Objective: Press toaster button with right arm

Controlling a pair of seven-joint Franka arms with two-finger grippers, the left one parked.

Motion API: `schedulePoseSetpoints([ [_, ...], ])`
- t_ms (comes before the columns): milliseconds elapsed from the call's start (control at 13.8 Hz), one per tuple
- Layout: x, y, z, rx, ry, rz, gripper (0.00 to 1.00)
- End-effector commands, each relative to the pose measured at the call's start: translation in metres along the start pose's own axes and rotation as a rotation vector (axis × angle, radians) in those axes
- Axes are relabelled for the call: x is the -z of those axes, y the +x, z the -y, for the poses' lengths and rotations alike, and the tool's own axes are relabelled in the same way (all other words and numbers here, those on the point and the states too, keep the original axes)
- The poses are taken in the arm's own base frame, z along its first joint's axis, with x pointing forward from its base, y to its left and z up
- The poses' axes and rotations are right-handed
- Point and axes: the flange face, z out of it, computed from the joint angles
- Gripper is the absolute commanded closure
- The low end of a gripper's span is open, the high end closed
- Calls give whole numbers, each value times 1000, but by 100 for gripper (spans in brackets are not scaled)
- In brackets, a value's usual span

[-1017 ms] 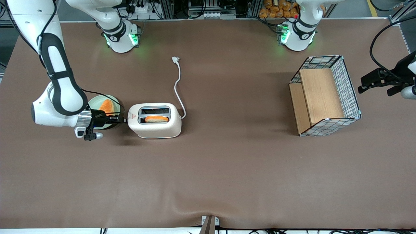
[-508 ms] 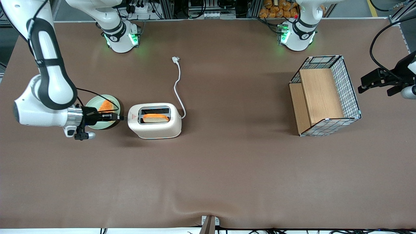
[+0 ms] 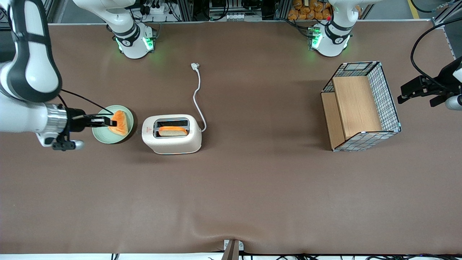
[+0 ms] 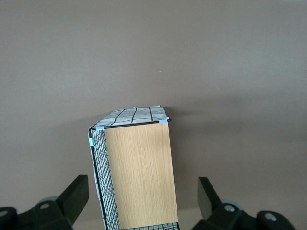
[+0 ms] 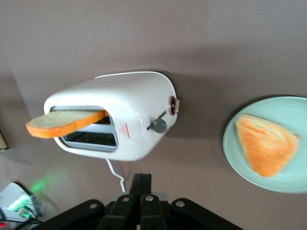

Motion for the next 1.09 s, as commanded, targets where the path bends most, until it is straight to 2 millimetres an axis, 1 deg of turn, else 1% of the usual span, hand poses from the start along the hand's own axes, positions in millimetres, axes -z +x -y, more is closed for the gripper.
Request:
schedulePoseSetpoints([
  [0,37,-14,9,8,-101,3,100],
  [145,65,-27,16,25,-157,1,100],
  [218,78,-36,19,27,-179,-18,96],
  [291,93,-47,22,34,-204,-44,94],
  [436,116,-68,25,38,-294,-75,91],
  [508,126,-78,27,42,-325,-91,81],
  [581,133,-86,27,42,-332,-100,1],
  [799,152,-104,29,47,-355,-130,0],
  [1017,161,-127,29,50,-371,-181,0],
])
